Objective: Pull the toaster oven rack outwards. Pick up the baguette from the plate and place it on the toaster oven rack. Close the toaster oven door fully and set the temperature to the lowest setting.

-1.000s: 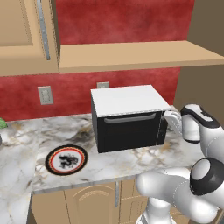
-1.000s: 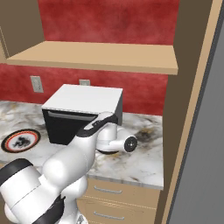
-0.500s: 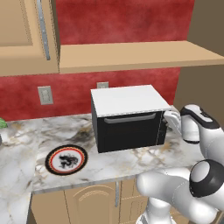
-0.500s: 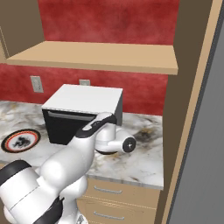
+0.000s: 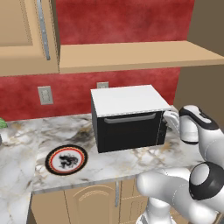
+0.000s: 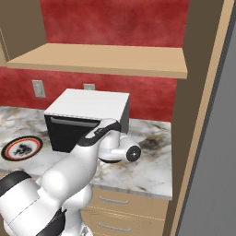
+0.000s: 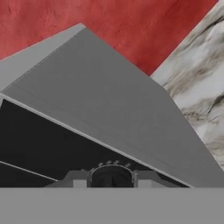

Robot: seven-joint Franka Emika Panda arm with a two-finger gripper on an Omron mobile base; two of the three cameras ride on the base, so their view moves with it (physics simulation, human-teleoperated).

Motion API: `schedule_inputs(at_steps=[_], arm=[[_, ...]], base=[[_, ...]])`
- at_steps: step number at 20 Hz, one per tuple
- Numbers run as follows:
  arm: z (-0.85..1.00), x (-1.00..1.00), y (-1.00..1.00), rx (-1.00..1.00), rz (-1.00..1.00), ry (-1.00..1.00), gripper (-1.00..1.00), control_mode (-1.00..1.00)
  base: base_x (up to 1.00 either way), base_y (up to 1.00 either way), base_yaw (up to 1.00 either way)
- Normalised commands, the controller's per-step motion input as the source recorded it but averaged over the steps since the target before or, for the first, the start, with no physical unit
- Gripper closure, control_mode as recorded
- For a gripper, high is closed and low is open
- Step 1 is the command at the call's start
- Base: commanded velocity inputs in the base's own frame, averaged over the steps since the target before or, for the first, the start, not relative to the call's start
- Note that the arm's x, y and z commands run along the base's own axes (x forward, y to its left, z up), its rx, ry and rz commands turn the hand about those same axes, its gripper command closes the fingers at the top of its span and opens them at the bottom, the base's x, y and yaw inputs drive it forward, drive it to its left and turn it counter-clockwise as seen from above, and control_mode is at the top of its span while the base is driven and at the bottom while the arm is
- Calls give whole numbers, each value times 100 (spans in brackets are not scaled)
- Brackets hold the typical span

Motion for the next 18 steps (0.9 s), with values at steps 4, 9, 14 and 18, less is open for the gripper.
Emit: schedule_inputs(at_steps=[4,9,14,18], arm=[[-4,19,0,-5,0,0,100,-100],[-7,28,0,-17,2,0,100,-100],[-7,26,5,-30,2,0,100,-100],[-1,21,8,-33,0,0,100,-100]], base=[[0,0,0],[0,0,0],[0,0,0],[0,0,0]])
